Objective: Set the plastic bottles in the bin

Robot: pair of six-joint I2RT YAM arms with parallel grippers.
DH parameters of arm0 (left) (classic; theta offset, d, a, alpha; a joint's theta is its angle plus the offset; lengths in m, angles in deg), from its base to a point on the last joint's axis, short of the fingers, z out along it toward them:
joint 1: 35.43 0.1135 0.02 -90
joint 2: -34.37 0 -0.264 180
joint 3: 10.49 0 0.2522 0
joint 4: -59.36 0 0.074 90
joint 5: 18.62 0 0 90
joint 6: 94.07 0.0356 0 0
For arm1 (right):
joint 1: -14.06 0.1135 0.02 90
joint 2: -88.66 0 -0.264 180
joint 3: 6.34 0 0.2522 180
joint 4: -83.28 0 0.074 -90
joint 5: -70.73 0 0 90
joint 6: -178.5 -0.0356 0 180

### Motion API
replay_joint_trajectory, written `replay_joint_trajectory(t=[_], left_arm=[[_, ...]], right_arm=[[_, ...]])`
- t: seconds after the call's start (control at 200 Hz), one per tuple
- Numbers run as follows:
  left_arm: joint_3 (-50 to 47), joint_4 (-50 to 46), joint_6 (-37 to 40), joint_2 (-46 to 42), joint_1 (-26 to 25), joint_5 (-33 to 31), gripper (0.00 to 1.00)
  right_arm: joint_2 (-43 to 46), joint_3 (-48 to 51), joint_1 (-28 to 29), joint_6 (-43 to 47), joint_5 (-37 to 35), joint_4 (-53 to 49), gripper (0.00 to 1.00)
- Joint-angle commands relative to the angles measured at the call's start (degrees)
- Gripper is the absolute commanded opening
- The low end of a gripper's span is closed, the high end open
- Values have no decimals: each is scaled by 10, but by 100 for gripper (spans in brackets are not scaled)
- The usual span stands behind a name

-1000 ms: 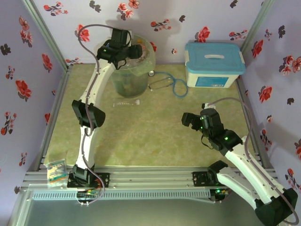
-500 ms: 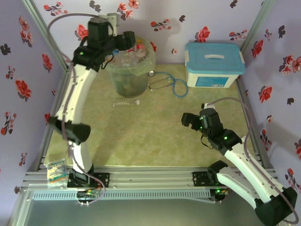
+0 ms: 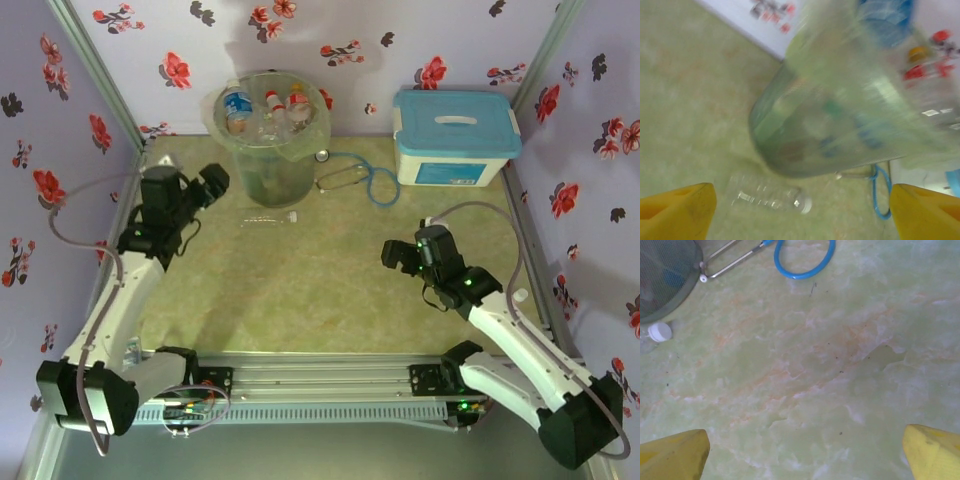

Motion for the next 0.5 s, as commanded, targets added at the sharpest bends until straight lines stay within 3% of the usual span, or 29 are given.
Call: replay_joint_trajectory(t=[0.0, 0.145, 0.495], left_arm=[[-110, 156, -174, 0, 12, 3, 92], [-203, 301, -327, 57, 6, 7, 91], [-194, 442, -450, 261, -60, -19, 86]], right_arm=[[-19, -24, -4, 15, -2, 24, 99], [-29, -23, -4, 10, 7, 30, 99], [-4, -6, -5, 5, -7, 13, 99]])
